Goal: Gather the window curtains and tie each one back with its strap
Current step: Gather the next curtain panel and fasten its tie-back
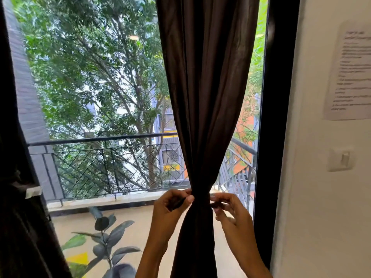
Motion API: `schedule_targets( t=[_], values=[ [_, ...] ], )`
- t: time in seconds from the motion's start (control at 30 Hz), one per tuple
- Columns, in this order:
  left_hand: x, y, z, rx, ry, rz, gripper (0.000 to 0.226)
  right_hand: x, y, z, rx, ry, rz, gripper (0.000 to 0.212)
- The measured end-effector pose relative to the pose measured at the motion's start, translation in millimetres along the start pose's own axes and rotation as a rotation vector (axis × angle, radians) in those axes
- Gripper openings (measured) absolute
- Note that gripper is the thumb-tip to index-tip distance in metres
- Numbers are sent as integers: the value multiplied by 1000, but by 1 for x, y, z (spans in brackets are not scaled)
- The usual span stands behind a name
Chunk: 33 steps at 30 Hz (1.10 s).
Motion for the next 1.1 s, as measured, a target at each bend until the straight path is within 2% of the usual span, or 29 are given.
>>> schedule_targets(
  t=[0.17,0.33,0.63,0.77,0.93,1.0,1.1],
  values=[
    [3,14,0,-69,189,-50,33,-11,14,-1,63,-25,-18,17],
    [-4,26,-9,-122,287,45,20,-16,36,-13,67,-20,10,13],
    [2,34,5,-105,391,-154,18,-25,61,-45,57,23,68,12],
    [-1,31,2,-162,445,-201,24,-26,65,-51,64,11,51,13],
    [0,24,-1,-193,416,-182,29,-30,57,-40,71,-25,36,11],
    [2,22,-1,-214,420,-167,26,-27,51,-35,94,-79,19,10],
    [4,12,0,-256,468,-191,17,-18,38,-29,113,-135,-57,19]
  ],
)
Point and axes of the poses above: each hand's wrist, its own y-axis towards the middle knuckle, its own x-axis out of the back of the hand, z = x × y, the point moved 4 cm from there along y, towards the middle knuckle, and after that the axes turned 5 degrees about y, right-handed, at the moved point
